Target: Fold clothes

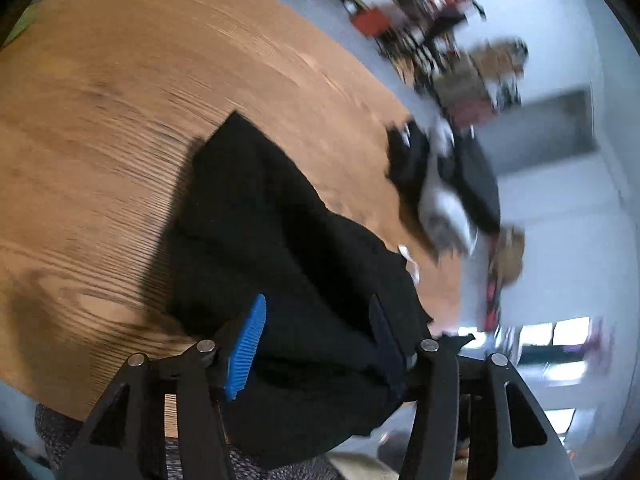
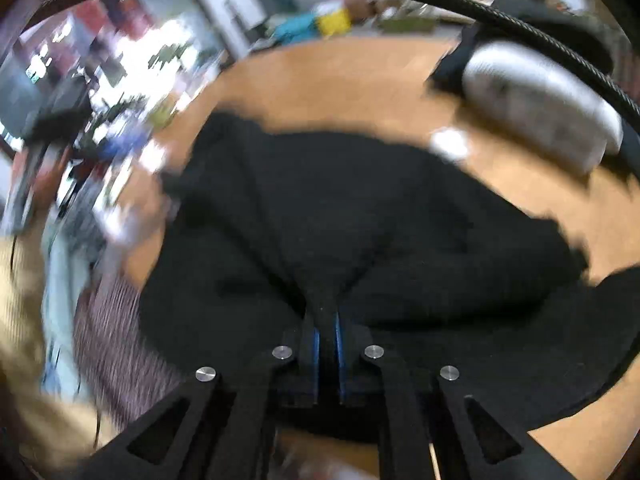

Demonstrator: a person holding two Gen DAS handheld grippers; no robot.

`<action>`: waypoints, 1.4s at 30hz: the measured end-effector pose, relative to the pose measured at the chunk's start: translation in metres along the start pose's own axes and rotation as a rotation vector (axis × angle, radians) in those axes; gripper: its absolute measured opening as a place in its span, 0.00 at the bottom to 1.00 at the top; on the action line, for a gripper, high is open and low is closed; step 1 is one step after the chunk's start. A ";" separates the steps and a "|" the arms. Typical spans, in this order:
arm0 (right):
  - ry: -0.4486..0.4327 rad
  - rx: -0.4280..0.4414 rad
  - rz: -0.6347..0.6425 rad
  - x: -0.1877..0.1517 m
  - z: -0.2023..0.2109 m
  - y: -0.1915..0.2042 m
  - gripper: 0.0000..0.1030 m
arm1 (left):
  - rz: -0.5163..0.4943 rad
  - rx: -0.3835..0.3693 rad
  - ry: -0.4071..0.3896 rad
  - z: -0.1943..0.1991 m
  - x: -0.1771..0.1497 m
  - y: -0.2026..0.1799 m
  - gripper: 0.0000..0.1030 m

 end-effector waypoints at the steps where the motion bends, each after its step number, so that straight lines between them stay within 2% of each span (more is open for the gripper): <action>1: 0.014 0.013 -0.004 -0.012 -0.004 0.005 0.09 | -0.025 0.007 0.024 -0.010 -0.003 -0.010 0.54; 3: 0.019 0.015 0.008 -0.030 -0.011 0.012 0.10 | -0.051 0.004 0.062 -0.034 -0.007 -0.025 0.54; 4: 0.018 0.016 0.019 -0.035 -0.013 0.016 0.16 | -0.064 0.002 0.080 -0.047 -0.009 -0.033 0.54; 5: 0.014 0.016 0.035 -0.037 -0.011 0.020 0.31 | -0.079 0.000 0.081 -0.058 -0.011 -0.040 0.54; 7: 0.014 0.045 0.067 -0.037 -0.003 0.030 0.47 | -0.120 0.003 0.070 -0.078 -0.011 -0.055 0.53; 9: -0.001 0.053 0.095 -0.026 0.010 0.034 0.45 | -0.161 0.104 0.076 -0.104 -0.011 -0.057 0.32; 10: -0.031 0.045 0.095 -0.021 0.023 0.036 0.46 | -0.148 0.184 0.118 -0.118 -0.012 -0.048 0.15; 11: -0.063 0.036 0.084 -0.015 0.035 0.033 0.51 | -0.112 0.227 0.175 -0.132 -0.015 -0.036 0.10; 12: -0.099 0.024 0.059 -0.007 0.047 0.026 0.54 | -0.109 0.213 0.177 -0.134 -0.016 -0.031 0.09; 14: -0.136 -0.015 0.017 0.012 0.056 0.005 0.71 | -0.100 0.185 0.180 -0.139 -0.018 -0.021 0.07; 15: -0.138 -0.043 0.005 0.018 0.056 -0.008 0.71 | -0.083 0.171 0.174 -0.135 -0.018 -0.019 0.06; 18: -0.061 -0.166 -0.006 0.022 0.034 -0.052 0.69 | -0.073 0.131 0.160 -0.126 -0.017 -0.017 0.06; 20: -0.010 -0.209 -0.052 0.020 0.018 -0.073 0.56 | -0.092 0.117 0.148 -0.118 -0.018 -0.019 0.06; 21: 0.005 -0.207 -0.086 0.019 0.014 -0.082 0.53 | -0.109 0.115 0.145 -0.113 -0.018 -0.021 0.06; 23: -0.013 -0.151 -0.137 0.014 0.013 -0.088 0.51 | -0.138 0.120 0.145 -0.106 -0.021 -0.021 0.06; 25: -0.026 -0.154 -0.128 0.010 0.014 -0.085 0.51 | -0.152 0.131 0.157 -0.104 -0.024 -0.018 0.06; 30: -0.042 -0.210 -0.127 -0.001 0.011 -0.093 0.55 | -0.089 0.084 0.132 -0.089 -0.021 -0.006 0.06; 31: -0.052 -0.213 -0.127 -0.001 0.011 -0.093 0.47 | -0.076 0.075 0.126 -0.086 -0.020 -0.003 0.06; 32: -0.055 -0.224 -0.120 0.000 0.011 -0.090 0.25 | -0.064 0.065 0.121 -0.083 -0.019 -0.001 0.06; 33: -0.062 -0.237 -0.116 0.001 0.013 -0.089 0.13 | -0.051 0.056 0.116 -0.080 -0.019 0.002 0.06; 34: -0.077 -0.252 -0.115 0.004 0.017 -0.089 0.06 | -0.039 0.046 0.111 -0.077 -0.018 0.004 0.06; 36: -0.107 -0.283 -0.114 0.008 0.025 -0.088 0.05 | -0.013 0.027 0.100 -0.071 -0.016 0.009 0.08; 37: -0.133 -0.300 -0.114 0.013 0.032 -0.088 0.05 | 0.002 0.016 0.093 -0.067 -0.015 0.012 0.19; 38: -0.173 -0.320 -0.113 0.021 0.044 -0.087 0.05 | 0.048 -0.017 0.064 -0.054 -0.009 0.019 0.38; 40: -0.255 -0.364 -0.113 0.038 0.069 -0.086 0.05 | 0.130 -0.047 0.003 -0.029 0.006 0.032 0.58; 42: -0.321 -0.392 -0.115 0.054 0.095 -0.087 0.05 | 0.156 -0.031 -0.049 -0.012 0.025 0.036 0.59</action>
Point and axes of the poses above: each gripper's, at about its wrist camera, not at the fingertips, and z roughly against the way its jaws point, y to its left, x to its top, the point moved 4 cm from there along -z, roughly the way its jaws point
